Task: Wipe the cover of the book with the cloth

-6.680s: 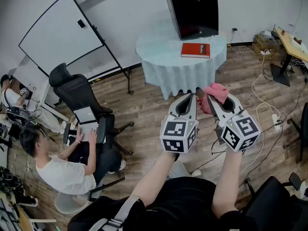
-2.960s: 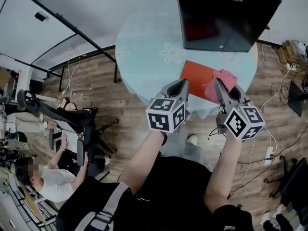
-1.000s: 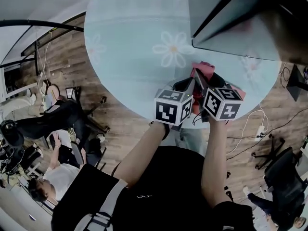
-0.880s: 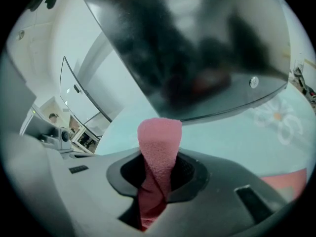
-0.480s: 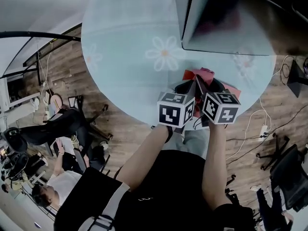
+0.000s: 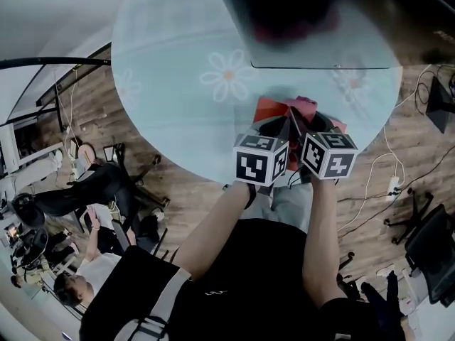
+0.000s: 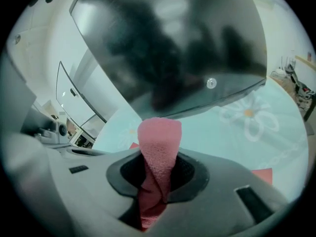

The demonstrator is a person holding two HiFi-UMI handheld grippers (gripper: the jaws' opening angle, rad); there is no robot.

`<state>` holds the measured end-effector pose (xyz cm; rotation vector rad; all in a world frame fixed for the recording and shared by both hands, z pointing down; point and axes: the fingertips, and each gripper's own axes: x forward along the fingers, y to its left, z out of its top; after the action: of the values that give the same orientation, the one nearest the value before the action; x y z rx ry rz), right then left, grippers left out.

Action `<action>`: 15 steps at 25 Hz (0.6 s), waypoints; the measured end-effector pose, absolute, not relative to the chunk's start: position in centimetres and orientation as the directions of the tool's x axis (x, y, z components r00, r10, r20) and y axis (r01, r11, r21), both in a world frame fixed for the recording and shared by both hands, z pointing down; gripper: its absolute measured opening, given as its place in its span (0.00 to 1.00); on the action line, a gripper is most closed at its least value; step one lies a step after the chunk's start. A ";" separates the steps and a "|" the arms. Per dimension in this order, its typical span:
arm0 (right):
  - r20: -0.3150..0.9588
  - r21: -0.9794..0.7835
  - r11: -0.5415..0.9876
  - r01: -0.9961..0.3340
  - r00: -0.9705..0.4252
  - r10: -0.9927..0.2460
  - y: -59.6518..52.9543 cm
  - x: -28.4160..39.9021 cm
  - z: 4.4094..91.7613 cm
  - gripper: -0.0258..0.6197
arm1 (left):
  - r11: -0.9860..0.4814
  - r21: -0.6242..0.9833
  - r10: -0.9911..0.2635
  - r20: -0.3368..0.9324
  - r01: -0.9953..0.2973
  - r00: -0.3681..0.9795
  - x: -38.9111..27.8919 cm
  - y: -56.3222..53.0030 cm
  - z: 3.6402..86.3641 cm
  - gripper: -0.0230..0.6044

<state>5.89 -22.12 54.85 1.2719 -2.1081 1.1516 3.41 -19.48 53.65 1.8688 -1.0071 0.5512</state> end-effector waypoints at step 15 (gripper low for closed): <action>0.686 -0.450 0.171 -0.877 -0.462 -0.562 -21.0 11.6 54.8 0.19 | -0.311 0.492 -0.365 0.728 -0.813 0.580 8.8 -18.3 54.1 0.06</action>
<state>11.58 -21.04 54.83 1.3654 -2.0916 1.1947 8.83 -18.32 54.13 1.9071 -0.9492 0.6242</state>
